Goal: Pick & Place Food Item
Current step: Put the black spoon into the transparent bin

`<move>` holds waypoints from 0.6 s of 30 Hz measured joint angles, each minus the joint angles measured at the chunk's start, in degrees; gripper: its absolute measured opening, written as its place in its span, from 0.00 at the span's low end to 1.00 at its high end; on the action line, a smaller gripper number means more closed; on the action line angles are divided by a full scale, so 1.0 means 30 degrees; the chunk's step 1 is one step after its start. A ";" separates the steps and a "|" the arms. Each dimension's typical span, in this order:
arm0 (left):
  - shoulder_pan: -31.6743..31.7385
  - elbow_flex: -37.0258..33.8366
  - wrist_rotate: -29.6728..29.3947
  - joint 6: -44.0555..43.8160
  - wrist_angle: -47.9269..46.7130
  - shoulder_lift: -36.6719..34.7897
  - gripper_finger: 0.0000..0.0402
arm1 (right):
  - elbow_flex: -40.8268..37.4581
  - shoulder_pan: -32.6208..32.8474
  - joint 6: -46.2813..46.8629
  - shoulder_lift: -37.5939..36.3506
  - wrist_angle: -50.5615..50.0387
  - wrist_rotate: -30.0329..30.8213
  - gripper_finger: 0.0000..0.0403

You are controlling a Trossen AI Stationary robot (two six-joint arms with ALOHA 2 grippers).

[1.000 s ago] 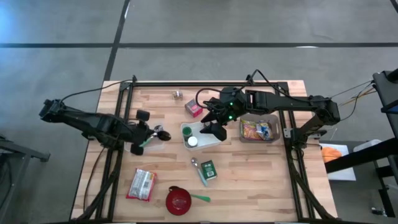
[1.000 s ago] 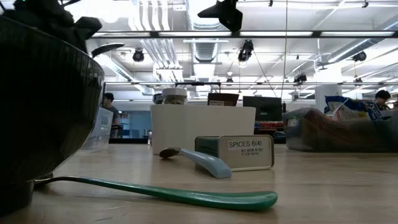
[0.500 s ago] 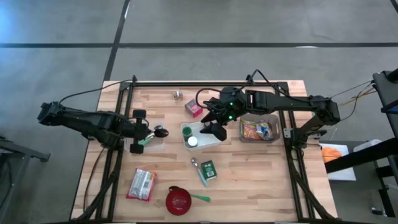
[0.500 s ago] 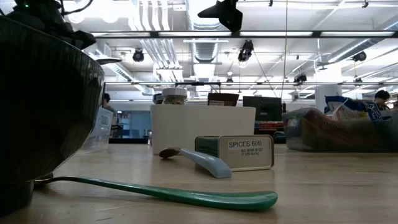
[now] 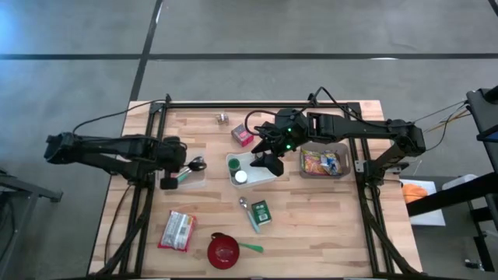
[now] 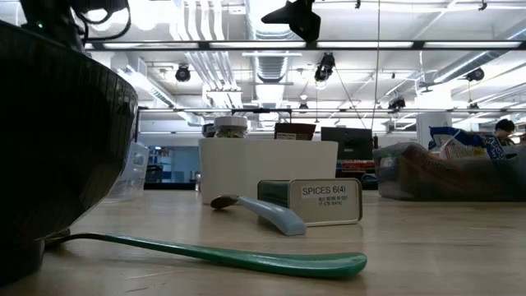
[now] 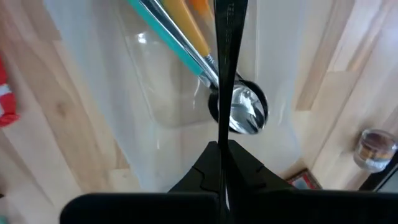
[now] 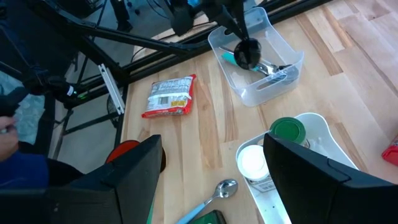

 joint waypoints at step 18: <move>0.1697 -0.6568 0.0124 0.0000 0.7536 -0.4383 0.00 | 0.0000 0.0004 0.0000 0.0000 0.0000 0.0007 0.69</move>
